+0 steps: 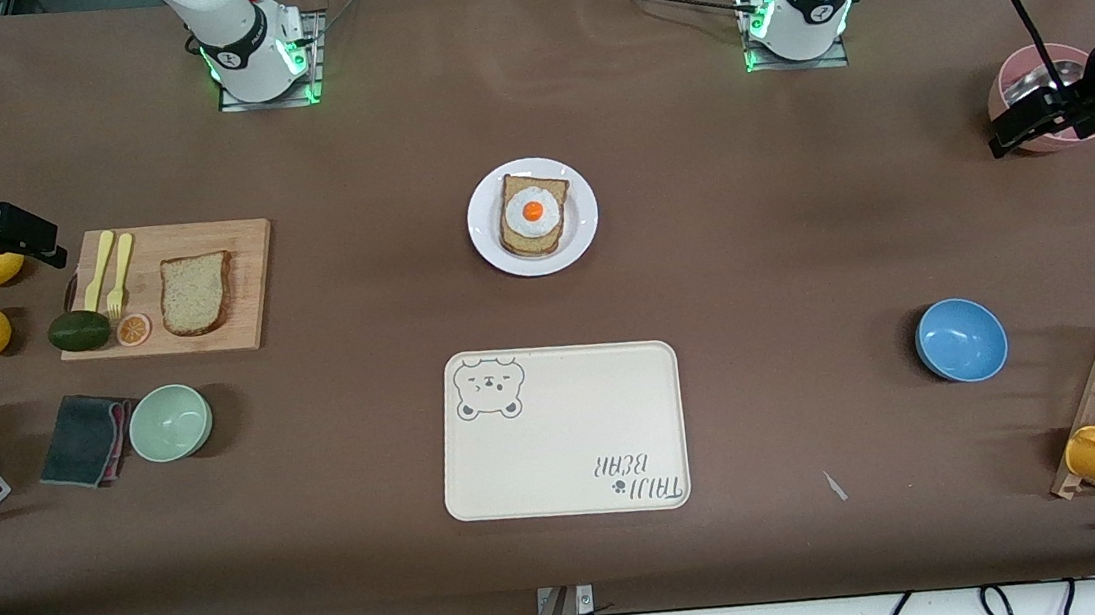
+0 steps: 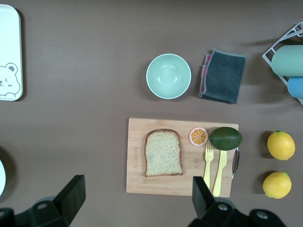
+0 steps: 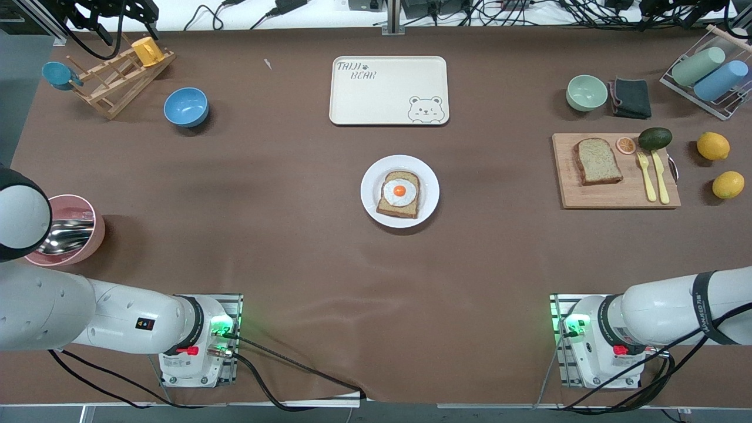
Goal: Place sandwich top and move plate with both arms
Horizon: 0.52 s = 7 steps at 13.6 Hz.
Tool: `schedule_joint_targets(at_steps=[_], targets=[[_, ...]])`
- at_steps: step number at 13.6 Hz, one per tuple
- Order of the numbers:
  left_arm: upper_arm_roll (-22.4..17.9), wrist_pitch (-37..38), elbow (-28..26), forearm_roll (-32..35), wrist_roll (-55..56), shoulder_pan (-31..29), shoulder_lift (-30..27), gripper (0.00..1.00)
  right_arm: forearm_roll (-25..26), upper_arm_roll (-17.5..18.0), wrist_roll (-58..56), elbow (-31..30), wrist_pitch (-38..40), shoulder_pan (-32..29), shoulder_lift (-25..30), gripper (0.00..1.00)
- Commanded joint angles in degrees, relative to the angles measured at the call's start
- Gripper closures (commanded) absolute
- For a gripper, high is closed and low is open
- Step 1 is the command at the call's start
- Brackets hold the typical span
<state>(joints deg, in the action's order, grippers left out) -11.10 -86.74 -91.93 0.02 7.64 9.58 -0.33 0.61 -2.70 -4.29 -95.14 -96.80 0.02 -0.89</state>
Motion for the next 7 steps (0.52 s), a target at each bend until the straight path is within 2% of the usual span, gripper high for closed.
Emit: schedule_joint_targets(at_steps=[1, 7], targets=[[-0.06, -0.10, 0.53, -0.29, 0.27, 0.00, -0.55, 0.00, -0.79, 0.07, -0.45, -0.04, 0.56, -0.10, 0.28, 0.00], [1.70, -1.15, -0.70, -0.38, 0.01, -0.53, -3.62, 0.00, -0.79, -0.02, -0.45, -0.04, 0.56, -0.10, 0.28, 0.00]])
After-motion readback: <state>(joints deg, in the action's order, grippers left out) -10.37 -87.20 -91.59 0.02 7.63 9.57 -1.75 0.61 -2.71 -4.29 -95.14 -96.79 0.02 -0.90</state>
